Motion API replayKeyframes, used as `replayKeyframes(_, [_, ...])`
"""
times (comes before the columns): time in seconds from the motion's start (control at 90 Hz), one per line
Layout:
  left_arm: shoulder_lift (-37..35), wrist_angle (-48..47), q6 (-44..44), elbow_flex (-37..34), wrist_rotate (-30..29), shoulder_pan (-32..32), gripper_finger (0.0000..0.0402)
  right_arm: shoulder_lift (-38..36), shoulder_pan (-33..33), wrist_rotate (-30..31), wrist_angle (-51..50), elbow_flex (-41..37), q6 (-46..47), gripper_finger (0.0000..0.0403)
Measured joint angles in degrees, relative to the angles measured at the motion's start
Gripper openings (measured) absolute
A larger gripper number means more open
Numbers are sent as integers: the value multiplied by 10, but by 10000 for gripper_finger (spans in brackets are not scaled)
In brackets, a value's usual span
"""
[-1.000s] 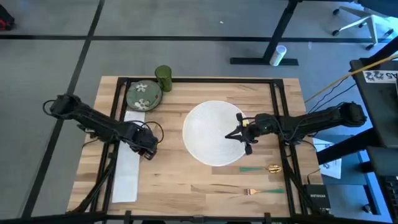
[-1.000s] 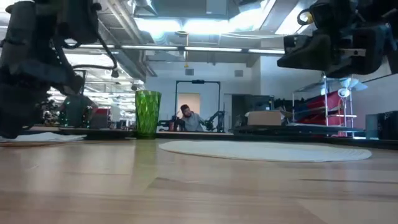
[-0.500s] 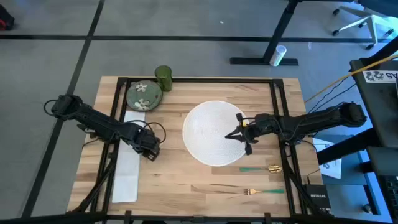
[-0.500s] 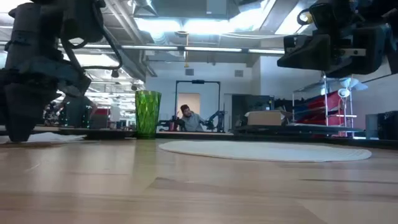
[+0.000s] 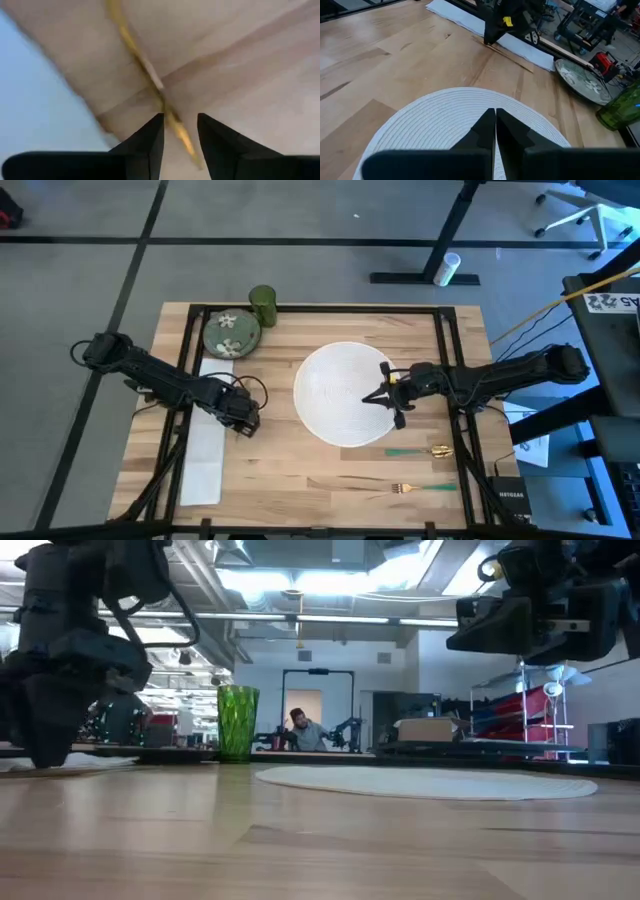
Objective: Set table place
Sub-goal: Put the gold table knife on the white table mat
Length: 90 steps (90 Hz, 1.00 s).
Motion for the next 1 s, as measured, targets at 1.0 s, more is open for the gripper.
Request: replayKeyframes(1.0, [58, -41, 143, 1, -1, -1, 15, 0, 0, 0, -5, 0, 0, 0])
